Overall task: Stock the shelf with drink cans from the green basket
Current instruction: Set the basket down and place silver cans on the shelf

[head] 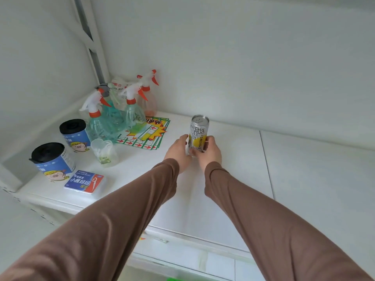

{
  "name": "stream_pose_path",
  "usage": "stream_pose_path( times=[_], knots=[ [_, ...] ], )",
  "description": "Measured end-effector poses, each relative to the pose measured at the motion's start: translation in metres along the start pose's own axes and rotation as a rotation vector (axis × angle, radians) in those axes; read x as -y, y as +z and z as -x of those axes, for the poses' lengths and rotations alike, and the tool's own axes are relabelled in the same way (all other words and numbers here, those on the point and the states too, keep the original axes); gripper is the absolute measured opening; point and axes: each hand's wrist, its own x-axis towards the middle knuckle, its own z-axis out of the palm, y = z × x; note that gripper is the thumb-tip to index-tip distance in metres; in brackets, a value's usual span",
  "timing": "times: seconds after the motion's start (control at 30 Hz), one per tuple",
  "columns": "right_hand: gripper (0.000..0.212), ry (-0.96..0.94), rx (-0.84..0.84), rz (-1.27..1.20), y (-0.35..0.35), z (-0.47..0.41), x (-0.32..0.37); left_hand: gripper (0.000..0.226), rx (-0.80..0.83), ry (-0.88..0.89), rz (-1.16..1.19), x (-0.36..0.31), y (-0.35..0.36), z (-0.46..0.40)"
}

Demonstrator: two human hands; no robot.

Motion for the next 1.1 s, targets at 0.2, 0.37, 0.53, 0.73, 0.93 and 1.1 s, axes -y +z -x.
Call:
stream_pose_path(
  times=[0.2, 0.37, 0.53, 0.73, 0.93, 1.1],
  knots=[
    [0.046, 0.015, -0.026, 0.035, 0.013, -0.042, 0.009, 0.075, 0.05, -0.036, -0.111, 0.001, -0.006, -0.042],
    [0.047, 0.025, -0.046, 0.089, 0.016, -0.063, 0.015, 0.076, 0.038, -0.052, -0.129, 0.0, -0.005, -0.063],
    [0.053, 0.058, -0.031, 0.112, 0.015, -0.074, 0.02, 0.077, 0.038, -0.07, -0.115, 0.0, 0.001, -0.07],
    [0.08, 0.103, -0.008, 0.049, 0.006, -0.06, 0.023, 0.076, -0.001, -0.071, -0.109, 0.01, 0.003, -0.057],
    [0.074, 0.022, -0.025, 0.102, -0.018, 0.003, 0.024, 0.069, -0.069, 0.043, -0.06, -0.003, -0.006, -0.008],
    [0.063, -0.162, -0.017, 0.162, -0.043, 0.099, 0.02, 0.062, -0.135, 0.22, 0.004, -0.009, -0.019, 0.084]
  ],
)
